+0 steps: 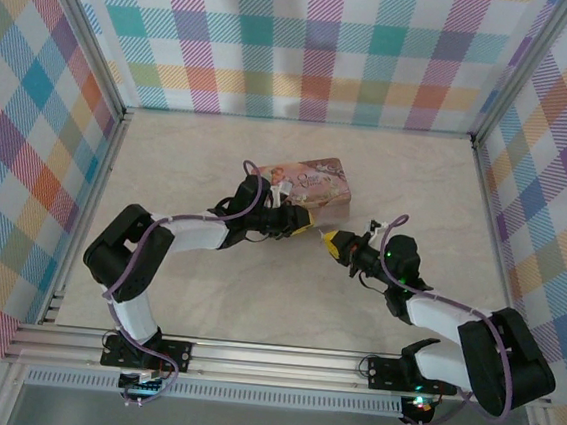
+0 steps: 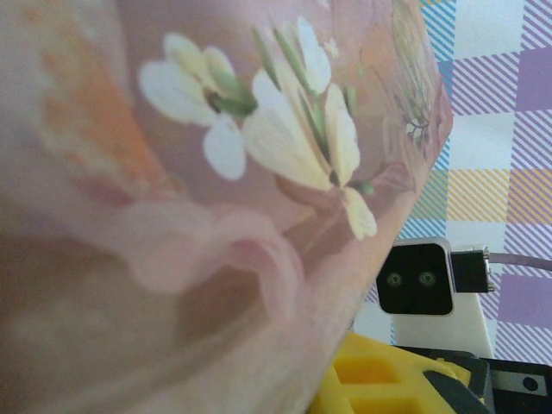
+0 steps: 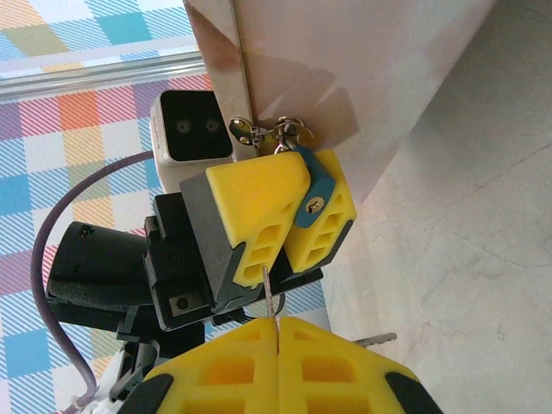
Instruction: Unlock the padlock with the key
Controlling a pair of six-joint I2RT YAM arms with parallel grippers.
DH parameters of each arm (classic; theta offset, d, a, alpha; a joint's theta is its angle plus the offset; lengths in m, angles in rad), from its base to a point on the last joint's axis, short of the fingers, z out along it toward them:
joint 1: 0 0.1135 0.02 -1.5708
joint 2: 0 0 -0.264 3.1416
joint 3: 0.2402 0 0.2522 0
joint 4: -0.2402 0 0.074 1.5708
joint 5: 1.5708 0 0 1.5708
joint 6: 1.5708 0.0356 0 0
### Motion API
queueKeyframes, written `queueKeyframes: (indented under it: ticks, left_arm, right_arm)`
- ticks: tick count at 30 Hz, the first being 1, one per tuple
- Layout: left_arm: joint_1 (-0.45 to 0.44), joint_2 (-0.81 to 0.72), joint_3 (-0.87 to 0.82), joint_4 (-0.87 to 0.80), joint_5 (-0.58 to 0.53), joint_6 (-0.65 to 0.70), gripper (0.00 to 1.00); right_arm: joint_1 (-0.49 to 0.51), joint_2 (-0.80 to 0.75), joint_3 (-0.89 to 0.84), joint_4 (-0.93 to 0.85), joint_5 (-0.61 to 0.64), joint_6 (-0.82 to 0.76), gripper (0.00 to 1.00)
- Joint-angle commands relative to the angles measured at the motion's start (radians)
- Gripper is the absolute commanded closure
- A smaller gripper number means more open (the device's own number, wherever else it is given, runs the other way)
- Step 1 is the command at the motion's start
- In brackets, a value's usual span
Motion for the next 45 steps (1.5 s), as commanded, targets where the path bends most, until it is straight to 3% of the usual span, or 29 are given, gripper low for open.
queueKeyframes:
  ticks: [1, 14, 45]
  left_arm:
    - [0.002, -0.042, -0.009, 0.097, 0.052, -0.033, 0.79]
    - [0.002, -0.037, -0.02, 0.128, 0.054, -0.044, 0.79]
    - [0.002, -0.056, -0.039, 0.138, 0.057, -0.046, 0.79]
  right_arm:
    - [0.009, 0.031, -0.01, 0.113, 0.014, -0.065, 1.0]
    - [0.035, 0.337, -0.013, 0.525, -0.004, 0.048, 1.0]
    - [0.063, 0.336, -0.024, 0.525, 0.07, 0.031, 1.0]
